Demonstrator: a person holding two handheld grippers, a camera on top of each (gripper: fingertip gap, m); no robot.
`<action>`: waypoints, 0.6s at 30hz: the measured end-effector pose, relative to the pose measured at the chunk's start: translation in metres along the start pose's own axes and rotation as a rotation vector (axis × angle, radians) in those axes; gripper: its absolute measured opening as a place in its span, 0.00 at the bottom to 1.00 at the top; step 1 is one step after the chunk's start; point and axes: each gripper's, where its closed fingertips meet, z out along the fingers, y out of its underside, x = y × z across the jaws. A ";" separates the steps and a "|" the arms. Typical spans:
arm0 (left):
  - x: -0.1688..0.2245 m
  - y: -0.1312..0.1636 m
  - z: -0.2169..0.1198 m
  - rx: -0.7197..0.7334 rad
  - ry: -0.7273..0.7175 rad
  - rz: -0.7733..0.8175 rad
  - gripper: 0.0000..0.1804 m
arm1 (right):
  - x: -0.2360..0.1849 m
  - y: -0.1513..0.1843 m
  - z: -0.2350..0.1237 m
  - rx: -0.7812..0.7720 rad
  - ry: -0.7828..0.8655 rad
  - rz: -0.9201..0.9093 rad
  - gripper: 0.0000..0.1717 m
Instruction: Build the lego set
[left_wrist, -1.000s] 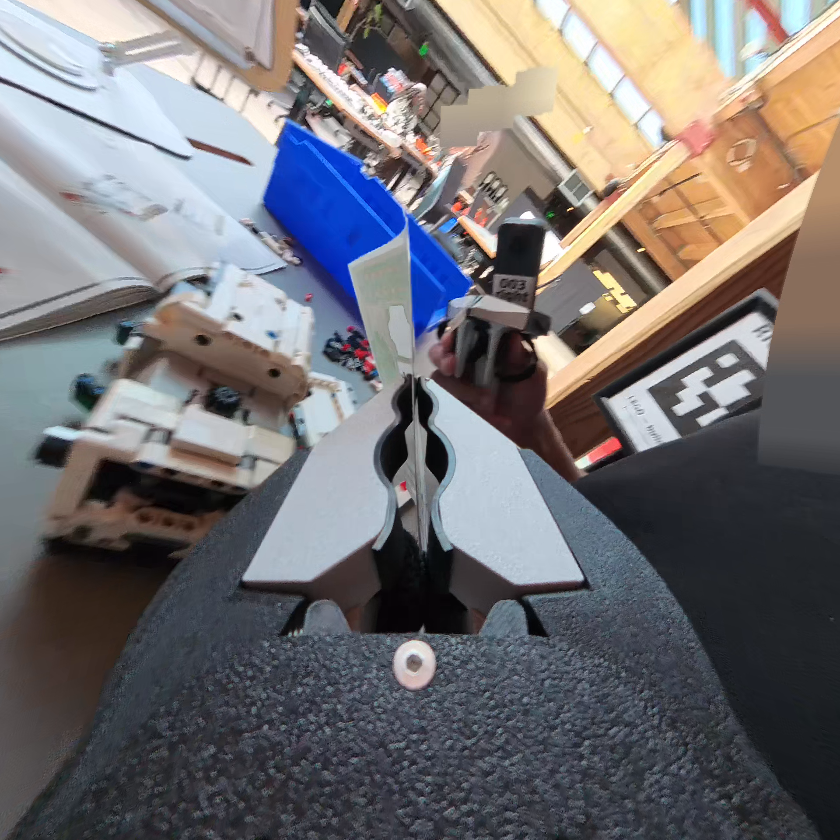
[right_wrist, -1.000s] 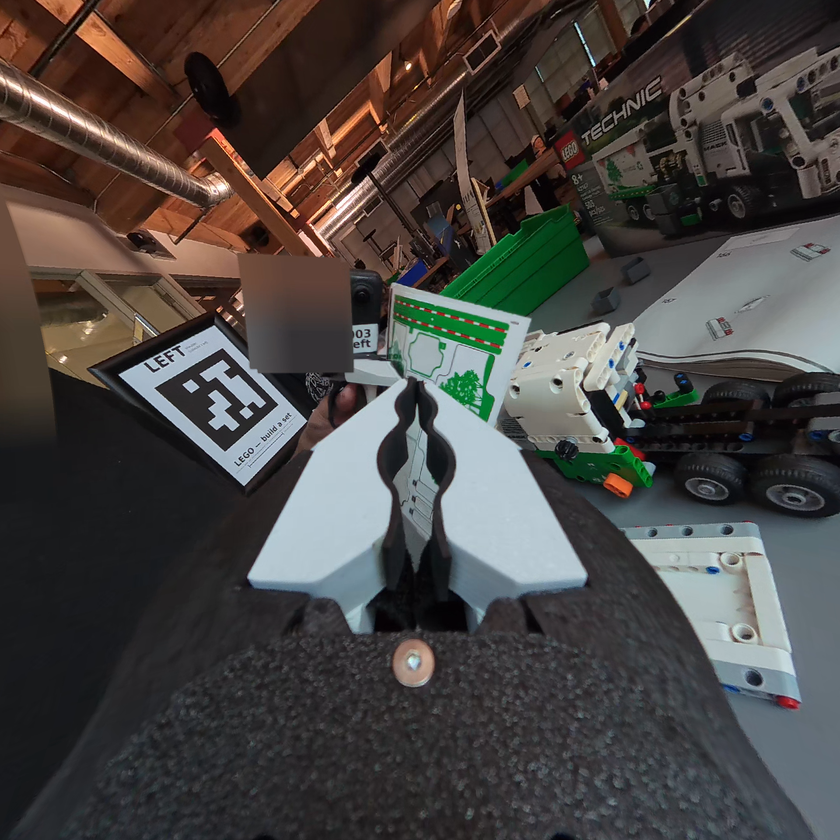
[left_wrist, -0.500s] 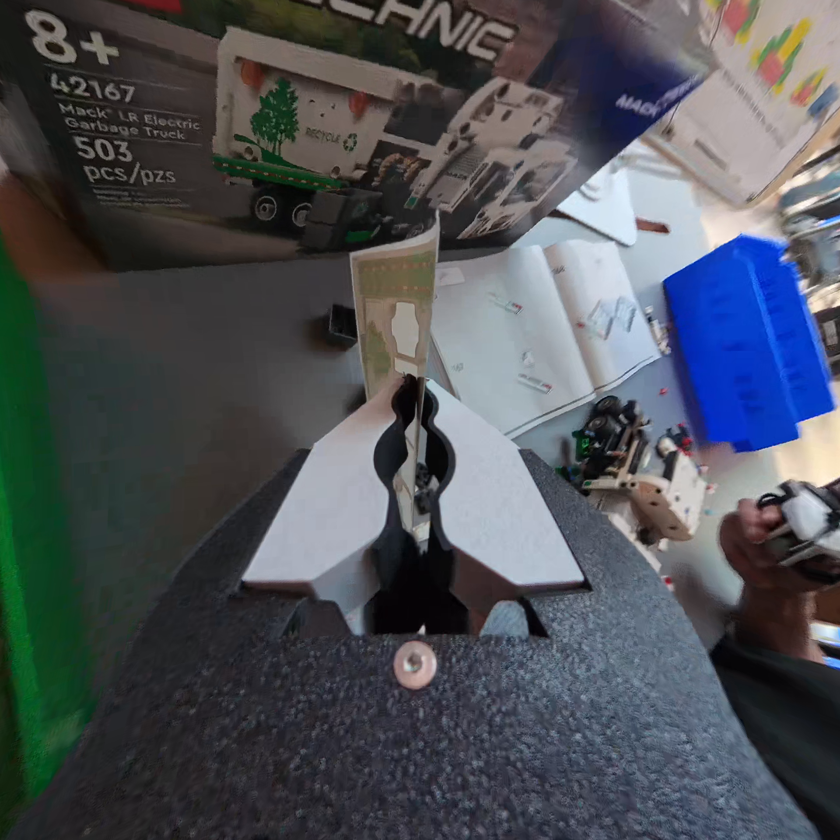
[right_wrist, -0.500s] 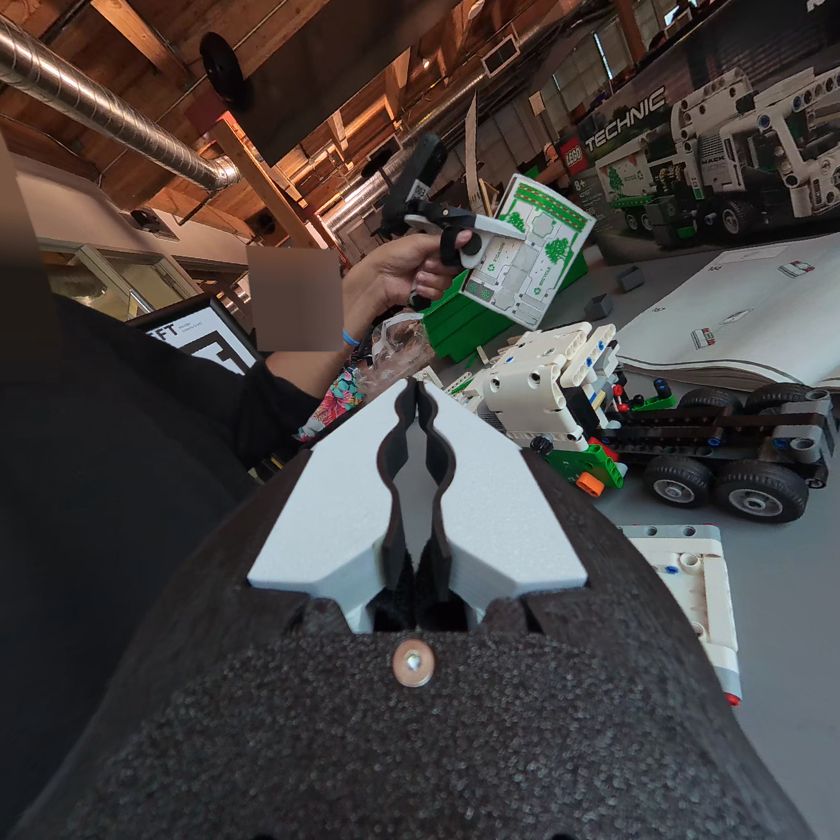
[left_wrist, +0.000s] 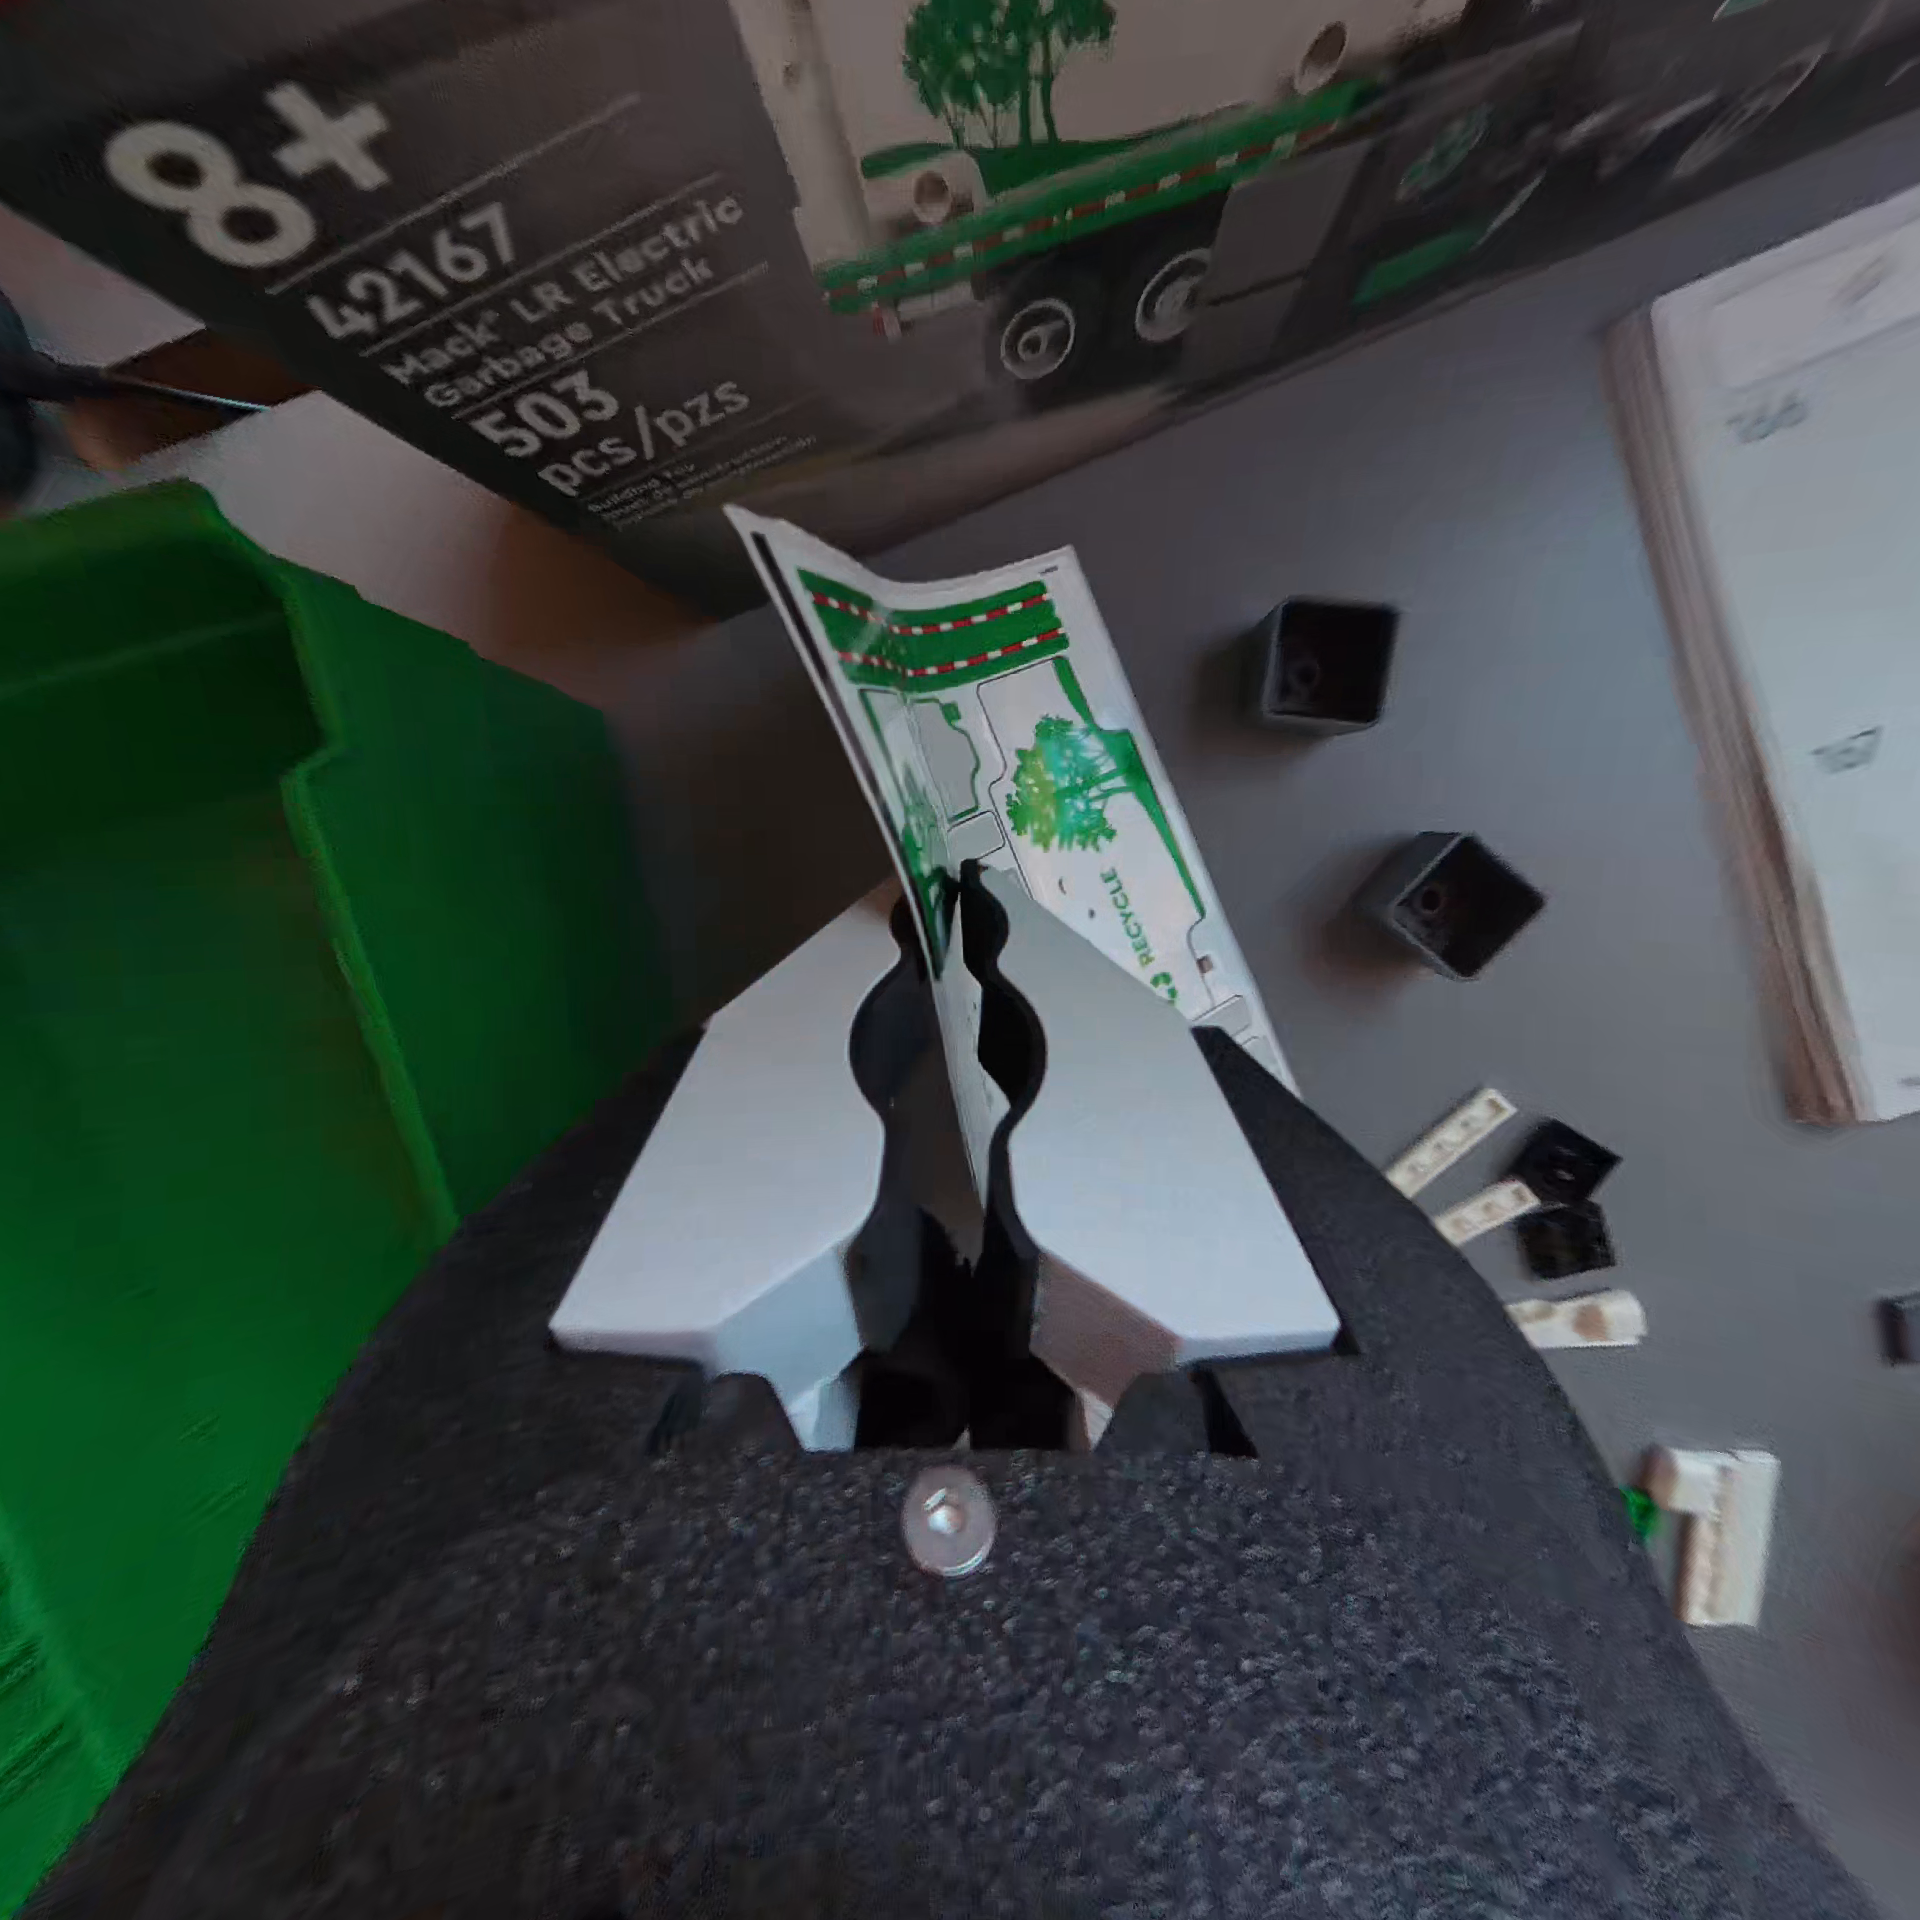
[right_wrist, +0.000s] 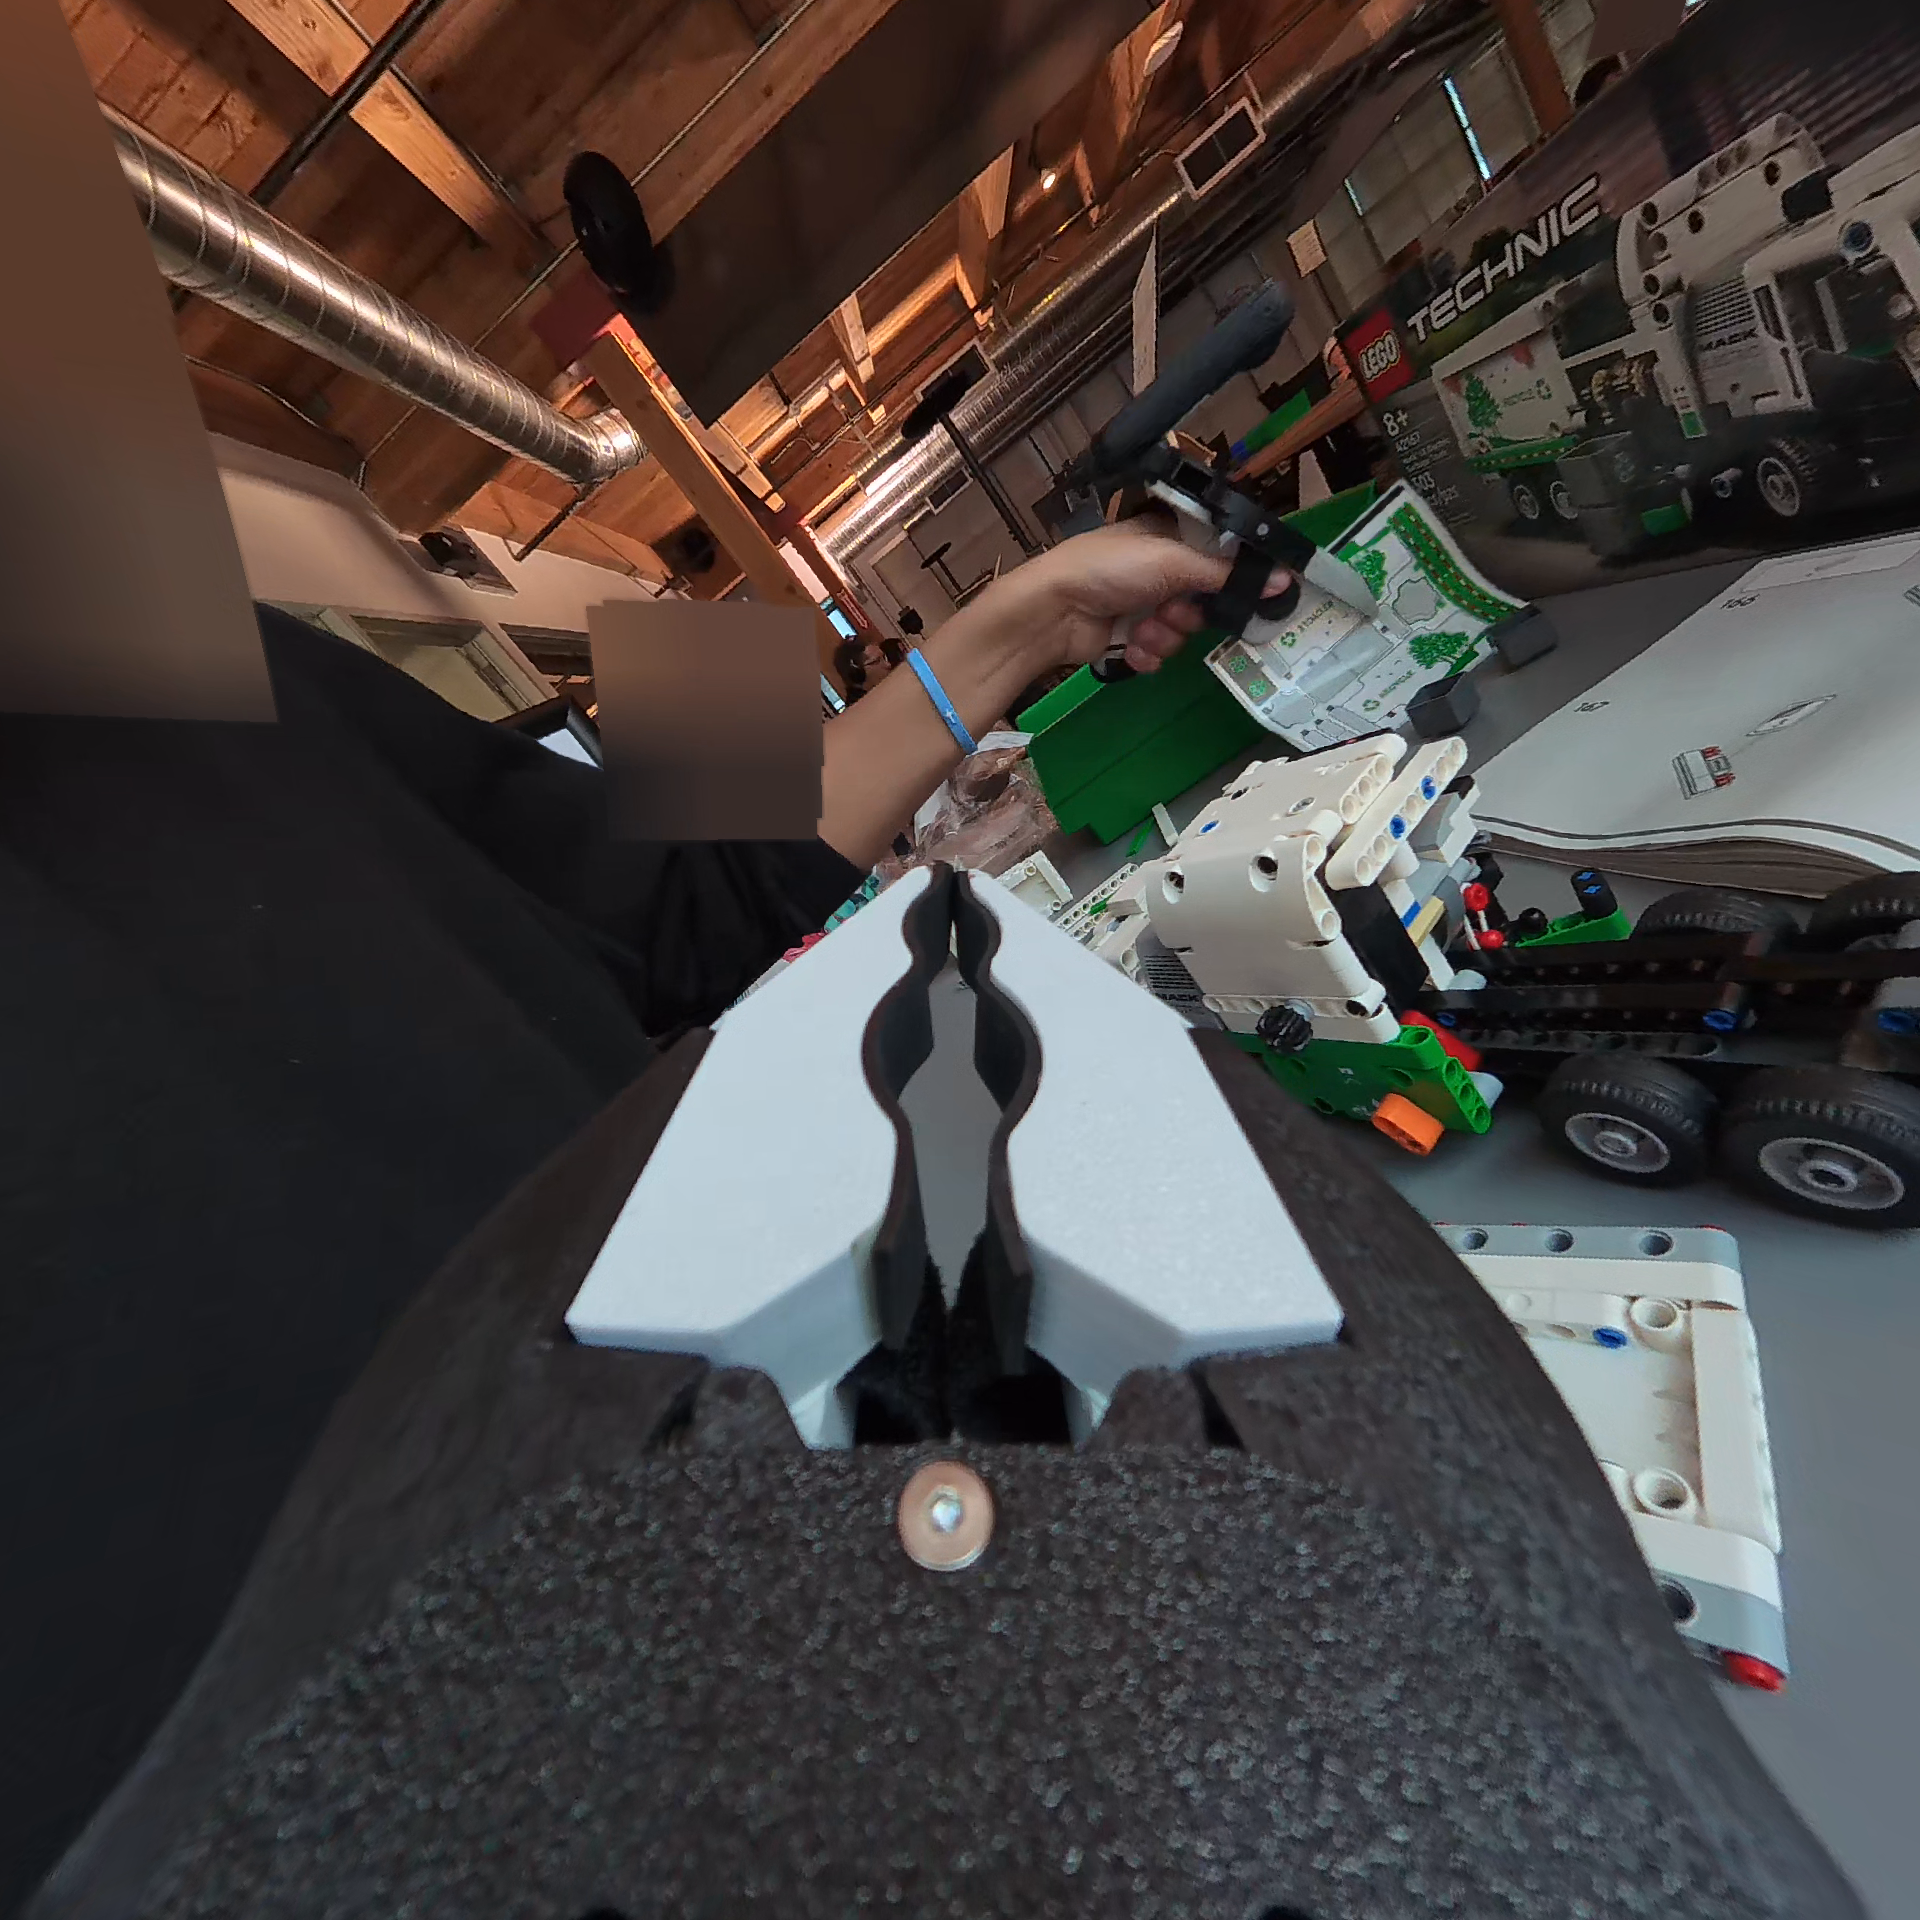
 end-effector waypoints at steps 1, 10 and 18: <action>-0.003 0.003 0.003 -0.027 -0.050 0.040 0.02 | 0.000 0.000 0.000 0.000 0.000 0.002 0.00; -0.020 0.007 0.015 -0.112 -0.282 0.214 0.20 | 0.013 -0.003 -0.006 0.017 0.075 -0.004 0.00; -0.025 0.005 0.006 -0.106 -0.364 0.293 0.36 | 0.026 -0.004 -0.010 0.001 0.178 -0.066 0.00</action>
